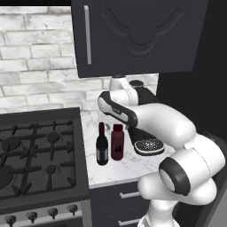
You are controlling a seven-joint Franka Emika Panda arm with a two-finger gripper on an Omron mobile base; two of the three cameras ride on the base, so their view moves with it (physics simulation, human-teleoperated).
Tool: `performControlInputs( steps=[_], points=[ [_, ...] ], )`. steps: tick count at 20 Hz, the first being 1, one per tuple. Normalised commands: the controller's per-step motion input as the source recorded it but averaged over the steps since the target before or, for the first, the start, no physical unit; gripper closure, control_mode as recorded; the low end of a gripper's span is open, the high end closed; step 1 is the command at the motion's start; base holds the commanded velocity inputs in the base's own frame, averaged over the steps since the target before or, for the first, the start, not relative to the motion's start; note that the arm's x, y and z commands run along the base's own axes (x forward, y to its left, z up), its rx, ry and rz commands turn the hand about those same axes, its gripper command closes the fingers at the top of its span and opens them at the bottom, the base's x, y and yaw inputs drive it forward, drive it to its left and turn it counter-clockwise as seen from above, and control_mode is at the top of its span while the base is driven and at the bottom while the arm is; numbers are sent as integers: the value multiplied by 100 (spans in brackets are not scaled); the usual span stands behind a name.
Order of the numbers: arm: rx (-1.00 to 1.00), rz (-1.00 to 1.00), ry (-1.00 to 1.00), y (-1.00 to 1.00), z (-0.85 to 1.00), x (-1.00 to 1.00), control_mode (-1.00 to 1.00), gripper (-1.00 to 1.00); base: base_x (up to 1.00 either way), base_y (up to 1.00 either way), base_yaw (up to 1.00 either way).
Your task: There is a wine glass and glass cup on the dining counter. Place the wine bottle next to the wine glass and the juice bottle next to the glass cup.
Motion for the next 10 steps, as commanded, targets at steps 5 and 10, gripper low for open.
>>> performControlInputs(
  steps=[5,10],
  points=[
    [-7,-6,0,0,-17,1,-100,-100,0,0,0],
    [0,-5,2,0,-10,0,-100,-100,0,0,0]
  ],
)
